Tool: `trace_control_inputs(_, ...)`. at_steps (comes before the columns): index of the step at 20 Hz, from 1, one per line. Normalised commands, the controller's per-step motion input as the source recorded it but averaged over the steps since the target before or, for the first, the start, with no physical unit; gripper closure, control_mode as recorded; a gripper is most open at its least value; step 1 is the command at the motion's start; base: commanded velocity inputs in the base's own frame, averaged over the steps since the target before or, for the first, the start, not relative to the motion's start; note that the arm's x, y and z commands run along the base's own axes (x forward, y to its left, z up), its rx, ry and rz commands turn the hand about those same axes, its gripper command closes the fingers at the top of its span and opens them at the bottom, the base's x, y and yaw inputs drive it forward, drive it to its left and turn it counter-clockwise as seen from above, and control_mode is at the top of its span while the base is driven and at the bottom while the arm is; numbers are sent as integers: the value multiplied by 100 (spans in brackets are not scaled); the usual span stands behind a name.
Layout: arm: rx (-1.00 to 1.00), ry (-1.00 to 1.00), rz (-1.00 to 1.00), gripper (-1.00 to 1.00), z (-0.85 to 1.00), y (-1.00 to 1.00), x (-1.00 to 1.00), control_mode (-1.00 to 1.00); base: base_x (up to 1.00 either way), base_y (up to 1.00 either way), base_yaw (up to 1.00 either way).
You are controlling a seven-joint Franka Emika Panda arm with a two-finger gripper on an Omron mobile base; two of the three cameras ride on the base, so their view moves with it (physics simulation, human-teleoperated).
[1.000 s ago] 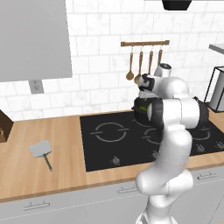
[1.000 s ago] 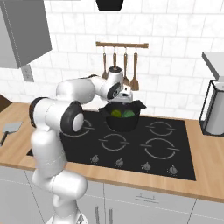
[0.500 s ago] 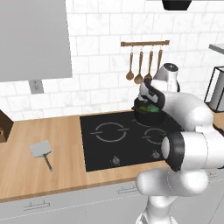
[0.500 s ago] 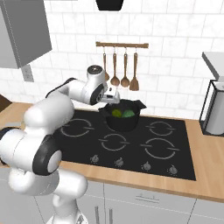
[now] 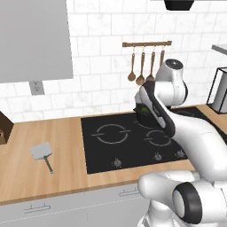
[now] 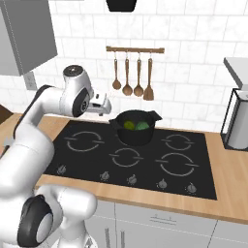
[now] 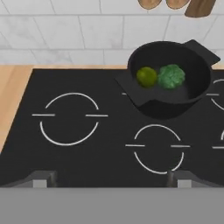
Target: Put the broccoli and lime in the pot. Retrieve the spatula and lightly stir the vegetables in the pot.
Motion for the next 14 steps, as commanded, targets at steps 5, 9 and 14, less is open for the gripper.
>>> trace_control_inputs(5,5,3,0,-100,13,55,-85,-100,0,0,0)
trace_control_inputs(9,0,-5,0,-100,0,73,-81,-100,0,0,0)
trace_control_inputs(14,0,0,0,-100,0,85,-45,-100,0,0,0)
